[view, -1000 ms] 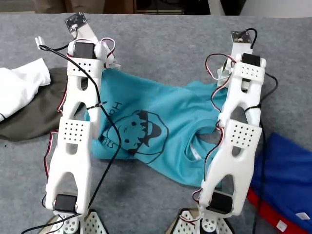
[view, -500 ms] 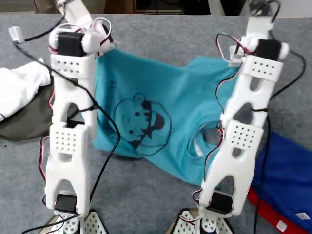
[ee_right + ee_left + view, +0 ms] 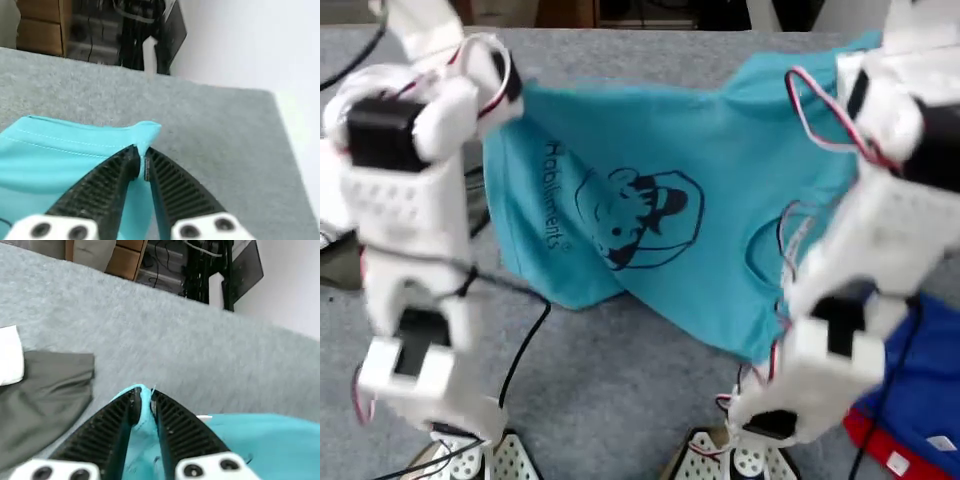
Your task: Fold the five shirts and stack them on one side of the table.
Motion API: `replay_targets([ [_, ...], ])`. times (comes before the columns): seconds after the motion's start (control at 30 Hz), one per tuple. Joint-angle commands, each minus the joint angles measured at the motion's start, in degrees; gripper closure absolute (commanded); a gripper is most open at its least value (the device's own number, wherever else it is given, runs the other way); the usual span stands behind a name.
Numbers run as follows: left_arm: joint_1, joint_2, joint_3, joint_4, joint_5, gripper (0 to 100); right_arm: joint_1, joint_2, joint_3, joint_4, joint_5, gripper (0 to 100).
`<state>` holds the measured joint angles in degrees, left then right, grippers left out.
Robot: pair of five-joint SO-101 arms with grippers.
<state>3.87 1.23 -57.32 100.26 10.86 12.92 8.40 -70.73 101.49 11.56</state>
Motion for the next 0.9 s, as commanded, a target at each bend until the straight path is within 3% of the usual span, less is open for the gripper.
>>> replay_targets([
  [0.0,0.0,-17.4,15.6,0.5,-2.7,98,0.0,-17.5,9.5,0.9,0.8,99.4],
  [0.1,-0.5,-28.4,25.0,0.4,-5.1,98,0.0,-28.5,15.5,0.5,0.8,99.3],
  [0.27,-7.6,-42.2,31.7,-4.0,-5.7,98,0.0,-42.4,19.3,-4.4,0.9,99.3],
  [0.43,-11.0,-50.1,33.9,-10.1,-5.8,98,0.0,-46.2,23.7,-16.4,0.9,99.3],
  [0.63,-11.2,-54.5,38.2,-10.1,-5.9,98,0.0,-46.0,28.3,-33.8,2.3,99.3],
  [0.73,-11.2,-56.7,40.5,-10.1,-6.0,98,-4.2,-46.2,29.4,-37.9,7.3,99.3],
  [0.87,-11.3,-60.1,42.9,-10.1,-6.0,98,-12.2,-46.6,29.1,-34.9,13.7,99.4],
])
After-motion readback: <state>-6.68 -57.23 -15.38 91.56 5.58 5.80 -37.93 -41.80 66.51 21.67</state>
